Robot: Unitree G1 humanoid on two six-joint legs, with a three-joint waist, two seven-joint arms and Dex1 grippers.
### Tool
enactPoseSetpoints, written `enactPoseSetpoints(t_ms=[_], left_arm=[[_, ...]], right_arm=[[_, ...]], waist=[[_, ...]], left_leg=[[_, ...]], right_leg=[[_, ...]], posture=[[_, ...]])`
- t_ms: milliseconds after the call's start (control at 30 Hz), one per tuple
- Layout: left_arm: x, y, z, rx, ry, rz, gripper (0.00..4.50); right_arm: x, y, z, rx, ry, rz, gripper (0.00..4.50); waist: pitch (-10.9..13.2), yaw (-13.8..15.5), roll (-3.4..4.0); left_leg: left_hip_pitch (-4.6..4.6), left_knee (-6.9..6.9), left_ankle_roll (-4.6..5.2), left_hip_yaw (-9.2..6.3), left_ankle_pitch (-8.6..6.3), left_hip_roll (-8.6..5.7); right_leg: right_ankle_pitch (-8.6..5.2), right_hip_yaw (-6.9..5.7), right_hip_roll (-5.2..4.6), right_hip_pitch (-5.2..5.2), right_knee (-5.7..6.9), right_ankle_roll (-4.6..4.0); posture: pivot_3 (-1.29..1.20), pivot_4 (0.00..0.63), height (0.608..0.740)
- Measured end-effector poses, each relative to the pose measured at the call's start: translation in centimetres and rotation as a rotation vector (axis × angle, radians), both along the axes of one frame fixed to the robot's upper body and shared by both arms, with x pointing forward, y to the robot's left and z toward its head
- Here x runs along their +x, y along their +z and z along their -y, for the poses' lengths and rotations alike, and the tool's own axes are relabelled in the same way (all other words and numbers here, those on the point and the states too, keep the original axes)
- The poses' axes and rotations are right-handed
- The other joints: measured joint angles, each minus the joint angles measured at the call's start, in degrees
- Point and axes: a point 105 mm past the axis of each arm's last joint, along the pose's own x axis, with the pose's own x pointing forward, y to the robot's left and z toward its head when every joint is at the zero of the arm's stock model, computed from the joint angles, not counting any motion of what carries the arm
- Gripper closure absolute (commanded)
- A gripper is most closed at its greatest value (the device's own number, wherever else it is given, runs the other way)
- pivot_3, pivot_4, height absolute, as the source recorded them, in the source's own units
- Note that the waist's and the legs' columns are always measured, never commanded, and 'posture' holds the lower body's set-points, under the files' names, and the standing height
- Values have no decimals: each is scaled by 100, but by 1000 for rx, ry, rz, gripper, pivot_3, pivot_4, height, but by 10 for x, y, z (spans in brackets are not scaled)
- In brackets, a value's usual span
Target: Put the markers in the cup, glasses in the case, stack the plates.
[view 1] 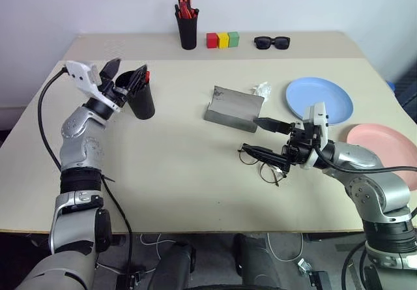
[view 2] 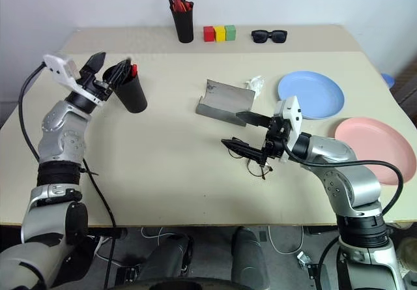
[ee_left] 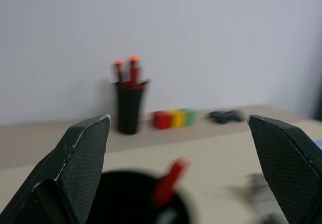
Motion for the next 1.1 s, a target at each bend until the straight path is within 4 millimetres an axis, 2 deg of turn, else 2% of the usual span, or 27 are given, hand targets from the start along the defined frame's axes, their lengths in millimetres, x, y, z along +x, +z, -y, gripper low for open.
enactPoseSetpoints(t_ms=[100, 233, 367, 467, 633, 833, 867, 933, 1100], left_arm=[[-8, -3, 52, 112, -212, -13, 18], [-8, -36, 129, 350, -474, -133, 18], [12, -65, 167, 474, -503, -264, 18], [21, -78, 175, 566, -467, -266, 18], [29, -106, 174, 704, -417, -345, 18], [30, -110, 174, 809, -420, -359, 18], [30, -111, 173, 822, -419, -354, 543], [31, -111, 172, 837, -413, -352, 1309], [22, -120, 172, 865, -491, -411, 3879]], right_arm=[[4, -2, 4, 0, -23, 5, 0], [13, -10, 19, -57, -90, 20, 0], [13, -11, 23, -62, -102, 20, 0], [11, -9, 24, -62, -115, 30, 0], [8, -13, 25, -64, -139, 26, 0], [8, -10, 24, -59, -154, 39, 0], [8, -10, 24, -57, -157, 40, 0], [9, -10, 24, -54, -161, 46, 0], [9, -9, 24, -53, -165, 53, 0]], waist=[[0, 19, 0], [0, 12, 0], [0, -45, -1], [0, -119, -1], [0, -110, -1], [1, -114, -2], [1, -113, -1], [0, -108, -1], [1, -105, -1]], left_leg=[[4, 3, 0, 0, 0, -3], [4, 12, 2, 1, 0, -9], [6, 3, 6, 1, -2, -7], [2, -3, 8, 1, -4, -6], [-4, -1, 11, 2, -5, -8], [1, 1, 13, 2, -6, -9], [1, 1, 13, 2, -6, -9], [1, 1, 12, 2, -6, -9], [-2, 7, 14, 1, -7, -11]], right_leg=[[0, 0, 0, 6, 1, 0], [3, -1, 0, 15, -3, 6], [2, -2, 1, 14, -8, 7], [2, -2, 0, 12, -21, 8], [8, -1, -1, 12, -35, 17], [11, -1, -1, 20, -40, 24], [11, -1, -1, 20, -40, 24], [11, -1, -1, 21, -40, 24], [13, -1, -1, 24, -41, 28]], posture=[[0, 150, 740], [0, 150, 740], [0, 150, 740], [0, 150, 740], [0, 150, 740], [0, 150, 740], [0, 150, 740], [0, 150, 740], [0, 150, 740]])
